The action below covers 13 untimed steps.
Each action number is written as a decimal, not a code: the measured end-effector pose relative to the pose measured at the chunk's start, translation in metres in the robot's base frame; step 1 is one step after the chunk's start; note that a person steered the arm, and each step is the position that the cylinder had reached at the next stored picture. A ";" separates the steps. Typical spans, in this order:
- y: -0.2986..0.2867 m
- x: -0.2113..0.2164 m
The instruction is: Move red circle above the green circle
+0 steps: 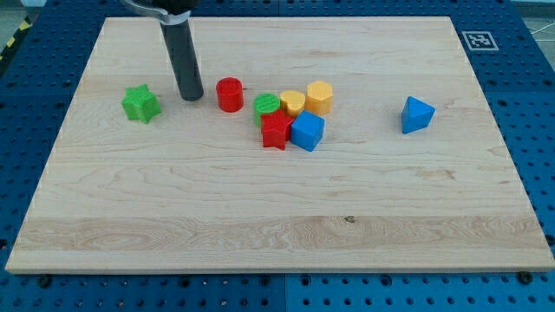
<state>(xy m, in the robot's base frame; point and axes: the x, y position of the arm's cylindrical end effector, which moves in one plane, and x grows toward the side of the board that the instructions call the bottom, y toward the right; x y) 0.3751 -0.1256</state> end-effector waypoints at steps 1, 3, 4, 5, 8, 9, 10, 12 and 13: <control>0.019 0.001; 0.029 0.011; 0.032 0.011; 0.035 0.011; 0.055 0.011; 0.064 0.011; 0.065 0.011; 0.065 0.010; 0.064 0.007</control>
<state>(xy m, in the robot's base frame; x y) 0.3824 -0.0619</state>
